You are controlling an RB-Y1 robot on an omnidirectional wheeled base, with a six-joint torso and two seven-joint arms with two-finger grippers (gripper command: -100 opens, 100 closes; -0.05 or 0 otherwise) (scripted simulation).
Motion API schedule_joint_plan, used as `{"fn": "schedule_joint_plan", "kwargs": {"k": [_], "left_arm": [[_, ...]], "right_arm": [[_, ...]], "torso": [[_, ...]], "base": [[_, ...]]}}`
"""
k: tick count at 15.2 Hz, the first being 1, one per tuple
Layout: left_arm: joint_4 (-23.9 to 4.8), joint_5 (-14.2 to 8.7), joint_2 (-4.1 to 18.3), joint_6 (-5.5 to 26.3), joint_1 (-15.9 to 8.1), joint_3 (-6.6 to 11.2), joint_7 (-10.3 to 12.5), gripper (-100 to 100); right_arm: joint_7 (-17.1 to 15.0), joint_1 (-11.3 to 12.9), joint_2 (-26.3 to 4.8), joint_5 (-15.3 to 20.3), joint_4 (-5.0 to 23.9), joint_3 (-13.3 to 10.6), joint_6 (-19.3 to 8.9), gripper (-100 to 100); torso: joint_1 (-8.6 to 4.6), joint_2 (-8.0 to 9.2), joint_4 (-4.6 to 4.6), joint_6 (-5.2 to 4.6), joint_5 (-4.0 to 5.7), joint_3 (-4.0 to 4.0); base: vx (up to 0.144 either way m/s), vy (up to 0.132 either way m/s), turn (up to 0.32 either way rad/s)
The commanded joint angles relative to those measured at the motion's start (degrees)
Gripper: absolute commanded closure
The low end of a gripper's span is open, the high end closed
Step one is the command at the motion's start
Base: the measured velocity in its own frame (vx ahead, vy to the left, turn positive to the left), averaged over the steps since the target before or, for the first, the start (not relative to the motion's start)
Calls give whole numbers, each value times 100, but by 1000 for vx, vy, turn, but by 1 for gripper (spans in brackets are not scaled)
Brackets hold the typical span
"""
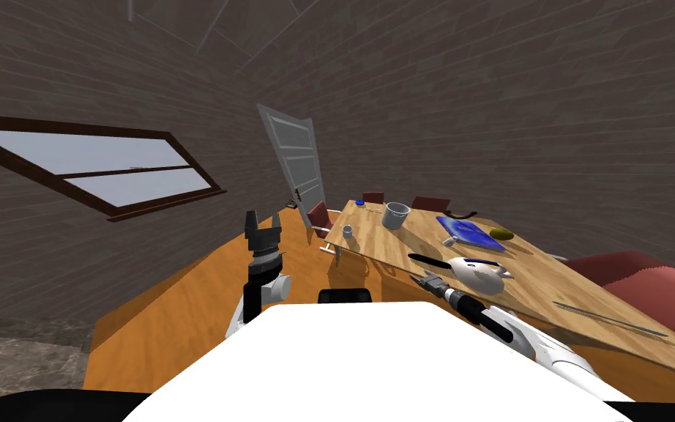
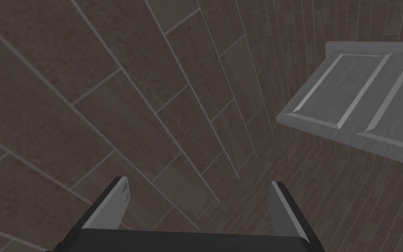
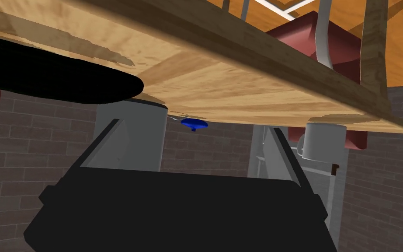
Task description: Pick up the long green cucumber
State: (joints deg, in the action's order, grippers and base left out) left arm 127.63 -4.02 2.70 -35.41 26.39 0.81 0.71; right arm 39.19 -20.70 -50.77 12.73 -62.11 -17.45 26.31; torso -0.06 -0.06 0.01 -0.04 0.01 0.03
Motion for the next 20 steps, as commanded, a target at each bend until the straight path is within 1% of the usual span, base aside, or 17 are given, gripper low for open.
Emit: {"fn": "schedule_joint_plan", "kwargs": {"k": [1,2,3,4,6,7,8,9,10,11,12,13,14,15,16,19,20], "left_arm": [[0,0,0,0,0,0,0,0],[0,0,0,0,0,0,0,0],[0,0,0,0,-1,-1,0,0],[0,0,0,0,-2,-1,0,0],[0,0,0,0,-1,-1,0,0],[0,0,0,0,0,0,0,0],[0,0,0,0,-1,-1,0,0],[0,0,0,0,-1,0,0,0],[0,0,0,0,-1,-1,0,0],[0,0,0,0,-1,0,0,0],[0,0,0,0,-1,-1,0,0],[0,0,0,0,-1,0,0,0],[0,0,0,0,-1,-1,0,0],[0,0,0,0,-1,0,0,0],[0,0,0,0,-1,0,0,0],[0,0,0,0,-1,-1,0,0],[0,0,0,0,-1,-1,0,0]], "right_arm": [[27,27,-1,9,185,-14,56,-100],[252,50,-168,96,408,-122,38,-100],[252,50,-168,96,516,-122,38,-100],[472,71,-323,181,746,-231,21,-100],[472,71,-323,181,836,-231,21,-100],[685,91,-466,264,1013,-339,4,-100],[685,91,-466,264,1145,-339,4,-100],[890,110,-596,344,1410,-446,-11,-100],[890,110,-596,344,1441,-446,-11,-100],[1086,127,-711,423,1624,-552,-26,-100],[1086,127,-711,423,1701,-552,-26,-100],[1273,142,-810,498,1942,-656,-39,-100],[1273,142,-810,498,1988,-656,-39,-100],[1450,156,-894,570,2203,-759,-50,-100],[1450,156,-894,570,2231,-759,-50,-100],[1906,185,-1037,764,2832,-1054,-76,-100],[1906,185,-1037,764,2859,-1054,-76,-100]], "torso": [[0,0,0,0,0,0],[0,2,-1,0,0,-1],[2,2,-1,7,-1,-2],[2,0,-1,9,-1,-1],[1,-4,0,6,-2,2],[-1,-3,0,2,0,2],[0,-4,0,7,0,2],[0,-5,0,6,-1,2],[0,-7,1,8,0,3],[1,-7,1,6,-3,4],[0,-9,1,8,-2,4],[-1,-9,1,7,-1,5],[-1,-10,1,8,-2,5],[-2,-9,1,6,-1,5],[-2,-11,1,8,-1,6],[-2,-14,2,12,0,7],[-4,-18,3,11,0,9]], "base": [[2,3,-36],[5,12,207],[9,9,313],[16,9,367],[19,-1,175],[18,5,197],[19,4,221],[25,4,287],[27,2,247],[31,1,286],[27,-3,246],[29,-3,304],[28,-9,227],[33,-7,240],[31,-8,192],[43,-11,344],[50,-23,256]]}}
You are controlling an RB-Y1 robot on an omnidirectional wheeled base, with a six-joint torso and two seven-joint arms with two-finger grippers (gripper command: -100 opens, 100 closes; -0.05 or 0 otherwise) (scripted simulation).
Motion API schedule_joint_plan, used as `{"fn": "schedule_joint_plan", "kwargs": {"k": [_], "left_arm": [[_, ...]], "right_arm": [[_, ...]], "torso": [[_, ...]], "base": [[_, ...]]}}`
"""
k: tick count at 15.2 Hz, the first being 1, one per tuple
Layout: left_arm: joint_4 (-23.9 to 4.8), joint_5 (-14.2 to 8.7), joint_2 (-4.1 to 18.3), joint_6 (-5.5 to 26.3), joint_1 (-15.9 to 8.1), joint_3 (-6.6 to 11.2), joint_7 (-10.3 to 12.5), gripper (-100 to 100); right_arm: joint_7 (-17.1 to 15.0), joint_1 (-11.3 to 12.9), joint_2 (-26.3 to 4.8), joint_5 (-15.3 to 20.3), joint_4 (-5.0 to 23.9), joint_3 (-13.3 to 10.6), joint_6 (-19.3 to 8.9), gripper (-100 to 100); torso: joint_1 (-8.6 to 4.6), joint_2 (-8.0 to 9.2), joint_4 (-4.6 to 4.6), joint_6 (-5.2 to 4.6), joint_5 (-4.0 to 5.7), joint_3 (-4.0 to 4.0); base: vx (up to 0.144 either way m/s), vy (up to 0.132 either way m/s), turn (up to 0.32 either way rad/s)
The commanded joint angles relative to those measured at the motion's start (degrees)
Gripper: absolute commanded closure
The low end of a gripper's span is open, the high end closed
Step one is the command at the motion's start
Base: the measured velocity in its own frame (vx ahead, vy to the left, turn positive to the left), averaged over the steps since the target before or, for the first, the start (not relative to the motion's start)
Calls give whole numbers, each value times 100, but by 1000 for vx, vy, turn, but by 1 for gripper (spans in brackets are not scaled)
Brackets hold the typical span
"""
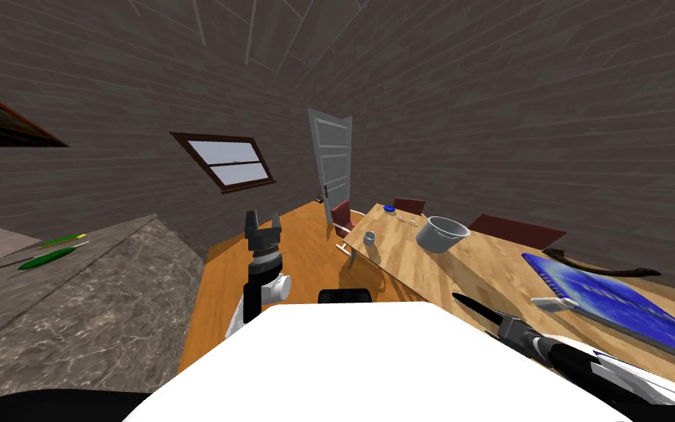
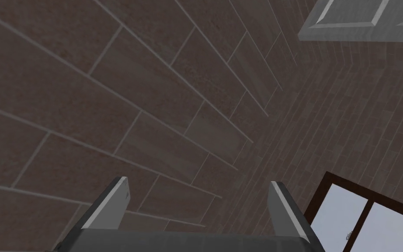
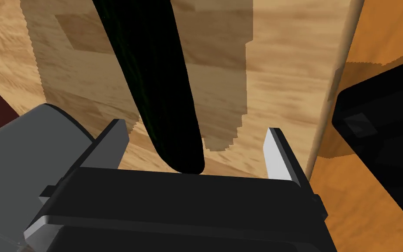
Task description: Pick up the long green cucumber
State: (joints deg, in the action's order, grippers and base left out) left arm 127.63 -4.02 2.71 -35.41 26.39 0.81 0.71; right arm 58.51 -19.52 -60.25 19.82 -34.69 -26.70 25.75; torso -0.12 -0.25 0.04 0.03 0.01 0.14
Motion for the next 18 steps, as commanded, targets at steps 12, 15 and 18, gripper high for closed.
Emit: {"fn": "schedule_joint_plan", "kwargs": {"k": [12,15,18], "left_arm": [[0,0,0,0,-1,0,0,0],[0,0,0,0,-1,0,0,0],[0,0,0,0,-2,0,0,0]], "right_arm": [[-35,166,7,689,624,-448,-183,-100],[-377,207,28,930,592,-448,-266,-100],[-731,248,48,1158,559,-447,-350,-100]], "torso": [[4,39,-8,-4,0,-22],[2,59,-13,-8,1,-34],[6,62,-13,-4,1,-35]], "base": [[7,-19,137],[-91,-23,85],[-101,-11,130]]}}
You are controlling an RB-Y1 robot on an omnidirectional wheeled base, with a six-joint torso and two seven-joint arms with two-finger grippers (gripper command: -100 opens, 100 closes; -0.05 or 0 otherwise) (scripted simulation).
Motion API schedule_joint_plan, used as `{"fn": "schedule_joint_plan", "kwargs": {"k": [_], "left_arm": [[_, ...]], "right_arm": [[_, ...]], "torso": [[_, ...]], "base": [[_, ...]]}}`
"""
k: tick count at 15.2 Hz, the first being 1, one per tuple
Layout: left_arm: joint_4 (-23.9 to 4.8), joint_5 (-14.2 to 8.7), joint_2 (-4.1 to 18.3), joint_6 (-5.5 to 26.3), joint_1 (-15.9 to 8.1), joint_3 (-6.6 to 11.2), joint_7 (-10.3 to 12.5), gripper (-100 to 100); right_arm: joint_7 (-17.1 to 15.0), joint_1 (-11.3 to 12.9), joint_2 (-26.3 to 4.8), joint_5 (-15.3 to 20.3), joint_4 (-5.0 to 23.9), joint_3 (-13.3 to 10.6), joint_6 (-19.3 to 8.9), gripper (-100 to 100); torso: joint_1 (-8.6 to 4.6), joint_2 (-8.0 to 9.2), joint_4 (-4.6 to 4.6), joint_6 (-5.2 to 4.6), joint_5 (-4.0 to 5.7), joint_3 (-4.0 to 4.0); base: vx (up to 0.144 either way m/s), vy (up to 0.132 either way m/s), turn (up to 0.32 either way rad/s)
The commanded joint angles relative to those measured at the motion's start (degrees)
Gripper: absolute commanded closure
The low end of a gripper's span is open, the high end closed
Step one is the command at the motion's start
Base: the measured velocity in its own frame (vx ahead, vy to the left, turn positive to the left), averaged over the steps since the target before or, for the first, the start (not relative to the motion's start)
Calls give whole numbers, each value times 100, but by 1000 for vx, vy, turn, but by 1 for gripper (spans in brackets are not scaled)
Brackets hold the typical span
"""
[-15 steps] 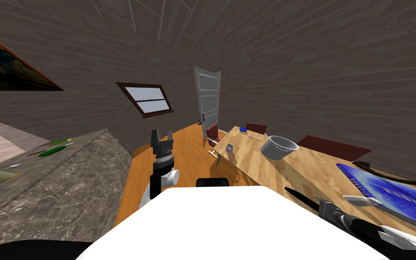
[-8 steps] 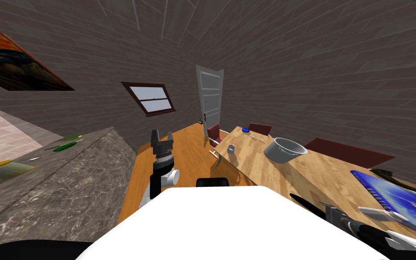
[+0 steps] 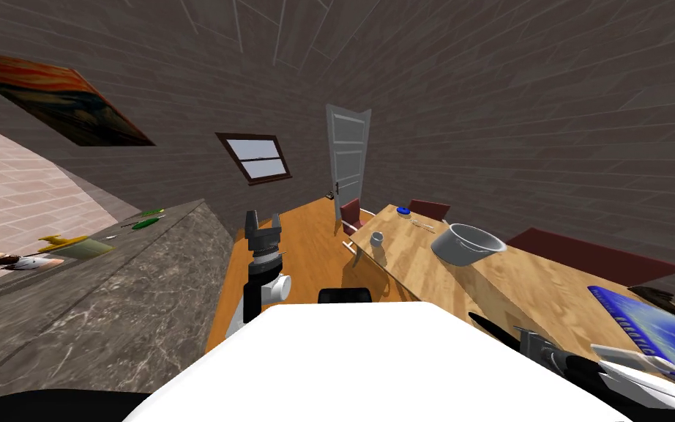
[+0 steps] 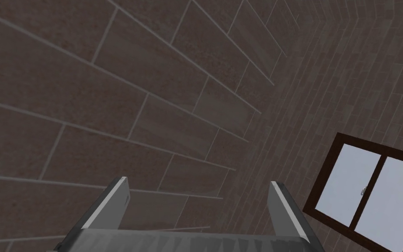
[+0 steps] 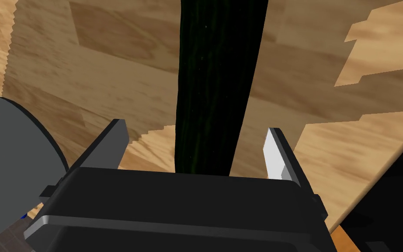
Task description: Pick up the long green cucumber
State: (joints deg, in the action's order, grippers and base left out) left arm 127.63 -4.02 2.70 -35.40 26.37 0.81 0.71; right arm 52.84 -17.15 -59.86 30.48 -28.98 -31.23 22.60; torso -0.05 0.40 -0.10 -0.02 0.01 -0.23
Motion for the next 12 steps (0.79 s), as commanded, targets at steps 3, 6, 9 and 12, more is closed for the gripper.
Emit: {"fn": "schedule_joint_plan", "kwargs": {"k": [3,6,9,12], "left_arm": [[0,0,0,0,0,0,0,0],[0,0,0,0,0,0,0,0],[0,0,0,0,0,0,0,0],[0,0,0,0,0,0,0,0]], "right_arm": [[-495,51,30,321,-45,6,-118,-100],[-799,92,51,549,-77,6,-202,-100],[-1098,133,71,777,-109,7,-285,-100],[-1396,174,92,1005,-142,7,-369,-100]], "torso": [[-1,-8,2,0,0,5],[0,-13,3,2,0,7],[-3,-4,1,0,1,2],[-4,-8,1,0,1,4]], "base": [[-75,-13,82],[-70,-9,96],[-90,-16,92],[-76,-12,93]]}}
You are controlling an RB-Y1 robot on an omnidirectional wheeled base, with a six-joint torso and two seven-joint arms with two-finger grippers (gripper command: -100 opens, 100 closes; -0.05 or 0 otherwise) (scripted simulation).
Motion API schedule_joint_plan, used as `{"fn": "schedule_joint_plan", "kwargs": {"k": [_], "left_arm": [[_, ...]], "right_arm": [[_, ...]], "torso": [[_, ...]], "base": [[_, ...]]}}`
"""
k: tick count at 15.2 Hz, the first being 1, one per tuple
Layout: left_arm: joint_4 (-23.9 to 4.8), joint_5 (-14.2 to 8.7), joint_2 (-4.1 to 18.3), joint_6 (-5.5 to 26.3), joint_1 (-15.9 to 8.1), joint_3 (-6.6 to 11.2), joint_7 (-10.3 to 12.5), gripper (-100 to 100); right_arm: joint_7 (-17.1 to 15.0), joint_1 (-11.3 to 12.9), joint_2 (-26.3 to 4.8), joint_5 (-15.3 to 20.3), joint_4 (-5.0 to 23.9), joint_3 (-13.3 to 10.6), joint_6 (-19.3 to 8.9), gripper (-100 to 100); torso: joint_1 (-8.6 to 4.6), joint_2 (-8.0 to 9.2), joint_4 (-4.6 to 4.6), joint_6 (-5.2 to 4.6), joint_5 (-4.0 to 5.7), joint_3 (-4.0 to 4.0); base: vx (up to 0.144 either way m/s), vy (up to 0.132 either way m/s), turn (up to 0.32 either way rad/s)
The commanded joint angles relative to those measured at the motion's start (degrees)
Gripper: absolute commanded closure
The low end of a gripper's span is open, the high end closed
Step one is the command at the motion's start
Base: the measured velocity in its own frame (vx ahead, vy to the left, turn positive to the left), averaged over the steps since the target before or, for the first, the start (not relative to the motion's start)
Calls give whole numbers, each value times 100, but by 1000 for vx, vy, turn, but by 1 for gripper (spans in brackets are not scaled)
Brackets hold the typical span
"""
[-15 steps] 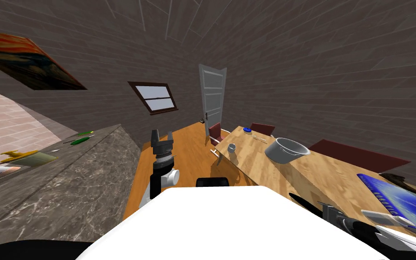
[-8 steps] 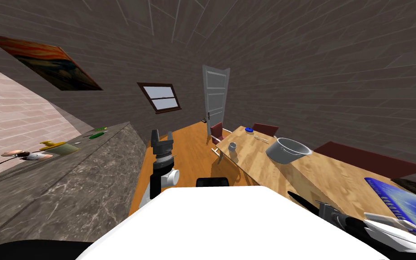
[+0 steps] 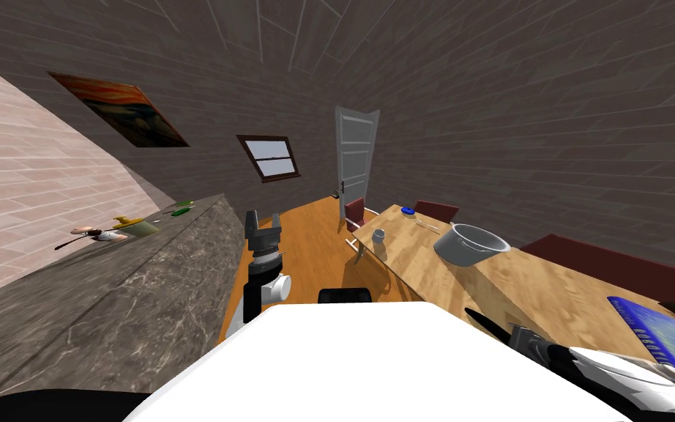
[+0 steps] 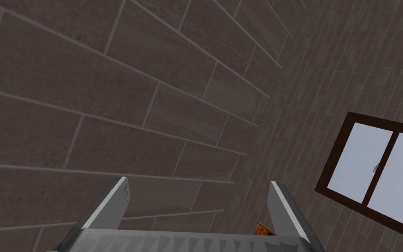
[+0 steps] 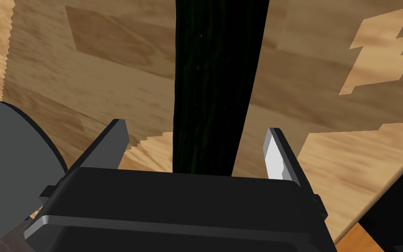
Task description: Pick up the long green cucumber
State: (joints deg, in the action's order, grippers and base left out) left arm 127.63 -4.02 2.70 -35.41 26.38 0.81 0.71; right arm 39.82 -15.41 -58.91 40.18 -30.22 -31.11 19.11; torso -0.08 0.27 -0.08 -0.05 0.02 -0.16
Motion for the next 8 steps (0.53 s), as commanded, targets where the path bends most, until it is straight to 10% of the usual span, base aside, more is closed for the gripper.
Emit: {"fn": "schedule_joint_plan", "kwargs": {"k": [1,6,7,8], "left_arm": [[0,0,0,0,0,0,0,0],[0,0,0,0,0,0,0,0],[0,0,0,0,0,0,0,0],[0,0,0,0,1,0,0,0]], "right_arm": [[-286,41,18,263,-50,-3,-104,-100],[-556,56,14,417,-114,-27,-173,-100],[-604,60,17,434,-114,-25,-187,100],[-607,60,17,433,-114,-25,-188,100]], "torso": [[0,0,0,0,0,0],[-2,4,-1,2,1,-2],[-1,-3,1,-1,0,2],[1,-12,2,-1,0,7]], "base": [[-69,-6,111],[-70,-11,81],[-17,-4,1],[-10,4,-8]]}}
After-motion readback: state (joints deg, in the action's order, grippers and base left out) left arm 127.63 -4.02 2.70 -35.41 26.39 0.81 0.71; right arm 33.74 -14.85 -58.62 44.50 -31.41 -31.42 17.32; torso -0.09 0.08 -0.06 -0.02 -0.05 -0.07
